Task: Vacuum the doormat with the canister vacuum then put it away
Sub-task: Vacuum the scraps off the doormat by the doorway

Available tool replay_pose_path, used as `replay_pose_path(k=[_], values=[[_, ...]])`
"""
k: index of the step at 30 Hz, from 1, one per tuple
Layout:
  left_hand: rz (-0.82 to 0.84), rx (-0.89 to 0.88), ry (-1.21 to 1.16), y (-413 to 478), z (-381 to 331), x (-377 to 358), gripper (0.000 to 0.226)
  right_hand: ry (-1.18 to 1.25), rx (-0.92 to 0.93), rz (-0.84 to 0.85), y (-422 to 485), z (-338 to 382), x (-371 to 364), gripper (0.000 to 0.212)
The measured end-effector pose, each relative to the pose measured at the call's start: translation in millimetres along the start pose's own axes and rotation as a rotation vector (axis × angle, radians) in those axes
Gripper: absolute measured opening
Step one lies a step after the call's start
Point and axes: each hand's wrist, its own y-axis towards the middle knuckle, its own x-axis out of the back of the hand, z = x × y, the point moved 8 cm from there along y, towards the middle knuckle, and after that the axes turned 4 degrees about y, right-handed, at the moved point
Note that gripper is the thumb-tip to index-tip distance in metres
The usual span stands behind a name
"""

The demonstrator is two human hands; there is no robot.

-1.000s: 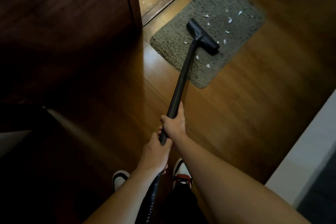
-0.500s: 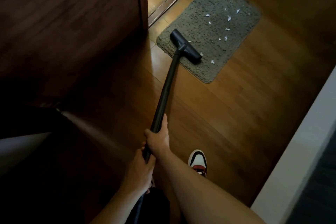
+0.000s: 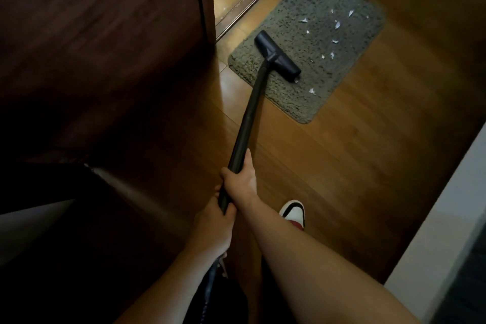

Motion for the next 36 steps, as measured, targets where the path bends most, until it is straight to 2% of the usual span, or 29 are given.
replay_pose_path(k=[9,17,21,26,32,36], values=[[0.028,0.058,-0.117,30.4,-76.1,-27.3,0.030,-0.101,0.037,0.004,44.4,68.8,57.9,0.085],[-0.024,0.059,0.061,41.9,-108.9,-40.3,0.041,-0.161,0.011,-0.014,60.6,92.7,85.7,0.092],[-0.037,0.053,0.099,32.3,-97.8,-41.2,0.045,-0.182,-0.002,-0.001,50.2,81.7,81.6,0.093],[-0.015,0.090,0.019,8.9,-61.8,-36.3,0.046,-0.177,-0.032,0.007,22.7,52.9,63.5,0.093],[-0.036,0.026,-0.007,-14.8,-12.3,-26.4,0.040,-0.138,-0.041,0.033,-12.0,12.8,31.9,0.095],[-0.029,0.019,0.037,-32.3,19.9,-15.8,0.047,-0.110,-0.049,0.020,-34.1,-15.2,10.0,0.093]])
